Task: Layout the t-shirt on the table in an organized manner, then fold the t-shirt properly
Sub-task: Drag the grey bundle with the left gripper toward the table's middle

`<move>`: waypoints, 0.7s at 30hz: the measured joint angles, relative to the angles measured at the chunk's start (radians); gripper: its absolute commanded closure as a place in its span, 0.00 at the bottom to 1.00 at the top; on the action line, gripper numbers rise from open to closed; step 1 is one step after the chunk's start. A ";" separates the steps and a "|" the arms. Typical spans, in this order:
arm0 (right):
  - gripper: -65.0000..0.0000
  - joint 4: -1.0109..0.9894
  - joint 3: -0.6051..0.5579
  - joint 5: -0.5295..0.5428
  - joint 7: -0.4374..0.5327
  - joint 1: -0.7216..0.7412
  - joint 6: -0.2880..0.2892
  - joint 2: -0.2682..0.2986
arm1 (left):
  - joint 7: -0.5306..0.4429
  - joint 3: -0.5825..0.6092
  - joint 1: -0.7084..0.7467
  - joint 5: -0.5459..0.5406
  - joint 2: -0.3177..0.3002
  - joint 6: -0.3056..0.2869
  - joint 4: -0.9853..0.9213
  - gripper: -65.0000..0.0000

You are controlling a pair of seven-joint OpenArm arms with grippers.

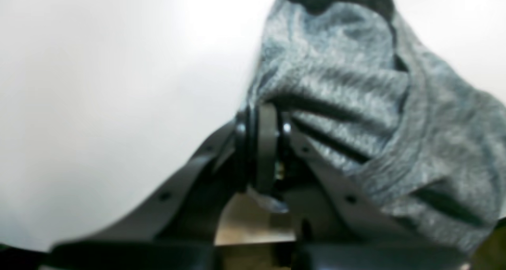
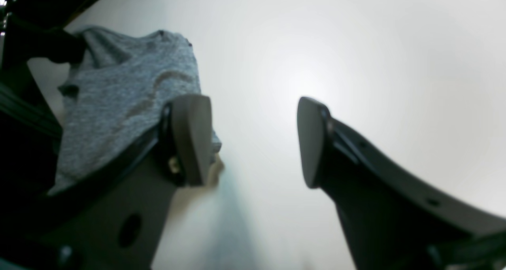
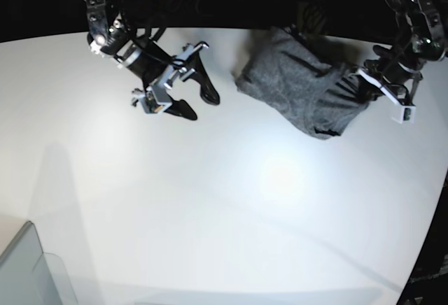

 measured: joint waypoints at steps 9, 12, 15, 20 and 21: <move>0.46 0.001 -0.002 0.000 -0.001 0.000 0.000 0.001 | 0.001 -0.001 -0.073 0.159 -0.003 -0.002 -0.008 0.83; 0.46 0.002 -0.002 0.000 -0.001 0.000 0.000 0.000 | -0.003 -0.001 -0.080 0.200 -0.001 -0.003 -0.008 0.58; 0.46 0.003 -0.002 0.000 0.000 -0.002 0.000 0.003 | 0.002 -0.001 -0.083 0.205 -0.001 -0.003 -0.008 0.35; 0.46 0.003 -0.002 0.000 -0.001 -0.006 0.000 0.002 | -0.003 -0.008 -0.099 0.205 -0.003 -0.003 -0.003 0.13; 0.46 0.003 -0.002 0.000 -0.001 -0.006 0.000 0.003 | -0.001 -0.008 -0.098 0.206 -0.003 -0.003 0.003 0.11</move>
